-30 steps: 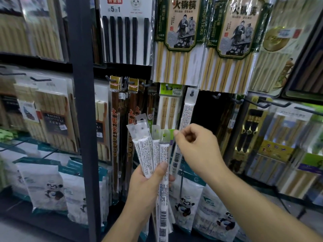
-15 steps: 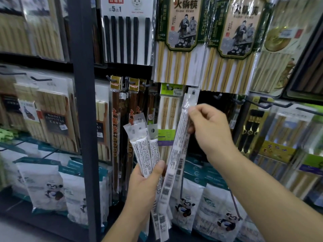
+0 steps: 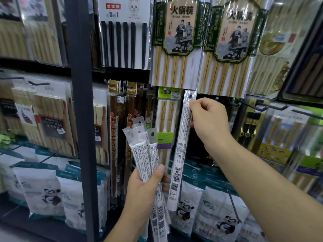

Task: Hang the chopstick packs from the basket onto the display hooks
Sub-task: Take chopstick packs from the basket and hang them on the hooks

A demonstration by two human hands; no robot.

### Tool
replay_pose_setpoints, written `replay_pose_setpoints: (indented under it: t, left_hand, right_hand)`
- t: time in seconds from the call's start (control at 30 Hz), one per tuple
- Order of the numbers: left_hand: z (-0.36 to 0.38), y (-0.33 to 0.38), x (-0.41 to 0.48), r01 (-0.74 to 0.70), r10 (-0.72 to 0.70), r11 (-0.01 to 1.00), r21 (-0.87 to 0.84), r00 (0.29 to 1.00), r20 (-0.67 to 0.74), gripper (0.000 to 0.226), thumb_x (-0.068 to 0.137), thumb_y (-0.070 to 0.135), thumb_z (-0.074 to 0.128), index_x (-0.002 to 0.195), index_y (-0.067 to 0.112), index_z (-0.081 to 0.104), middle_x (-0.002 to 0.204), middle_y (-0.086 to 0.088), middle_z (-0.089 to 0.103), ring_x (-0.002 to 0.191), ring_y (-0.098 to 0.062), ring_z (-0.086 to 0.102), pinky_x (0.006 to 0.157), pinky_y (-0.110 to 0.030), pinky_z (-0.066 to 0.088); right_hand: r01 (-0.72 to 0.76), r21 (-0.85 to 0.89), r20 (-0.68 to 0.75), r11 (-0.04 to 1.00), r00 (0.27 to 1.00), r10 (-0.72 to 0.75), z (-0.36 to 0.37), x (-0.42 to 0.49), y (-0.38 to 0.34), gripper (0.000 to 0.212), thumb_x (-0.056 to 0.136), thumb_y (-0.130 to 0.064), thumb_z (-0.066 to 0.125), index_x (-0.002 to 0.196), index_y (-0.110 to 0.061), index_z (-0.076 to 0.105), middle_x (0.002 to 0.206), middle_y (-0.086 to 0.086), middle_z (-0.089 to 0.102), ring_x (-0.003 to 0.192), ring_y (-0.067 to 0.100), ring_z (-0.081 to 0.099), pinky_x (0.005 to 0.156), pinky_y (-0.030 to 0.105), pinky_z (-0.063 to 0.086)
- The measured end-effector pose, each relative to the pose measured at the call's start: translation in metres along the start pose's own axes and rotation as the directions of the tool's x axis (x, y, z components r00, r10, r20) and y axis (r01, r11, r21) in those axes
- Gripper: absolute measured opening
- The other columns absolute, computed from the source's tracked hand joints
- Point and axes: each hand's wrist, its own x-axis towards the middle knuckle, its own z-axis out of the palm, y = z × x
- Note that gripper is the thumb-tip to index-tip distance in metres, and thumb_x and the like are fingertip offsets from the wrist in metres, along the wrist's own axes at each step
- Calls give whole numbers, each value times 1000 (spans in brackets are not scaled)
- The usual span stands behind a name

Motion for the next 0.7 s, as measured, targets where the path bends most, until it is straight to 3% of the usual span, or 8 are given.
replay_pose_setpoints:
  t: [0.13, 0.23, 0.4, 0.5, 0.6, 0.7]
  left_hand:
    - [1, 1, 0, -3, 3, 1000, -25, 1000, 5, 33, 74, 39, 80, 100, 20, 73, 78, -13, 73, 69, -22, 71, 60, -32, 59]
    - [1, 3, -1, -7, 8, 1000, -2, 1000, 11, 24, 70, 43, 82, 90, 32, 74, 74, -12, 72, 66, -23, 71, 61, -33, 60]
    - [1, 3, 0, 1, -1, 1000, 16, 1000, 1, 29, 63, 47, 88, 87, 36, 75, 80, -13, 76, 69, -26, 75, 63, -32, 61]
    - [2, 2, 0, -6, 6, 1000, 25, 1000, -16, 34, 60, 49, 89, 88, 36, 76, 85, -10, 78, 73, -26, 76, 64, -32, 61]
    - [3, 4, -1, -4, 5, 1000, 26, 1000, -20, 35, 60, 47, 89, 91, 35, 77, 93, -8, 80, 78, -28, 78, 65, -34, 62]
    - [6, 5, -3, -7, 6, 1000, 11, 1000, 7, 38, 64, 42, 89, 99, 33, 77, 102, -8, 80, 83, -32, 78, 67, -38, 64]
  right_hand:
    - [14, -74, -24, 997, 1000, -16, 0, -1, 7, 43, 101, -35, 57, 69, -7, 53, 49, -13, 41, 50, 6, 39, 61, 45, 52]
    - [35, -124, -45, 992, 998, -41, -3, -4, 13, 44, 98, -45, 60, 66, -14, 55, 49, -15, 44, 49, 3, 41, 58, 29, 39]
    - [19, -152, -70, 988, 997, -30, -5, -20, 21, 45, 93, -50, 66, 68, -17, 52, 55, -11, 46, 51, 3, 43, 55, 21, 39]
    - [32, -133, 62, 991, 998, -24, 0, -39, 21, 47, 91, -53, 67, 66, -15, 54, 52, -9, 51, 48, 2, 45, 49, 17, 42]
    - [-27, -133, 301, 991, 951, 66, 7, -55, 17, 37, 88, -57, 67, 75, -22, 67, 72, 0, 70, 61, 16, 66, 62, 35, 59]
    - [20, -173, 404, 985, 913, 52, 13, -68, 18, 24, 93, -42, 68, 74, -27, 69, 72, -2, 69, 68, 18, 68, 69, 42, 61]
